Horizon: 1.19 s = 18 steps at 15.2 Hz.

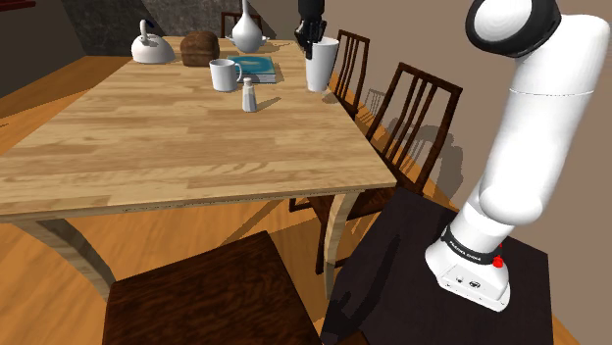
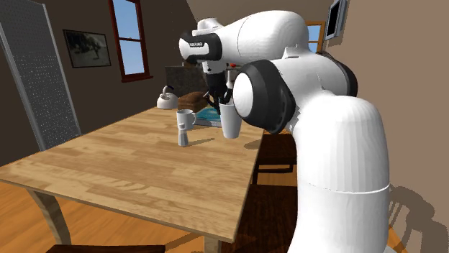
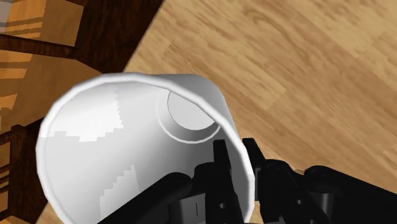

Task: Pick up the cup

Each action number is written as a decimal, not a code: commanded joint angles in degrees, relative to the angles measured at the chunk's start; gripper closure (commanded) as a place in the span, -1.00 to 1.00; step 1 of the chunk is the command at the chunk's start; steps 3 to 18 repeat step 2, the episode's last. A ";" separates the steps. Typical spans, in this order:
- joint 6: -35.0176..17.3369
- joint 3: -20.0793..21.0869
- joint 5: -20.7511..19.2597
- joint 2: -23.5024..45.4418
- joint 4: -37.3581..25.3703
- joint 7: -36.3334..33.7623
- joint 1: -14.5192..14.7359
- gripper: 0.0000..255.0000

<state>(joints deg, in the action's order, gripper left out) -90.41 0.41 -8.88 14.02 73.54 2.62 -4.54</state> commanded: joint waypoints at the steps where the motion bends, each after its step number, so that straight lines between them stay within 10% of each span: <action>1: 1.19 0.01 -0.01 0.43 -1.62 0.11 0.06 1.00; 18: 1.20 0.01 -0.01 0.45 -1.65 0.11 0.06 1.00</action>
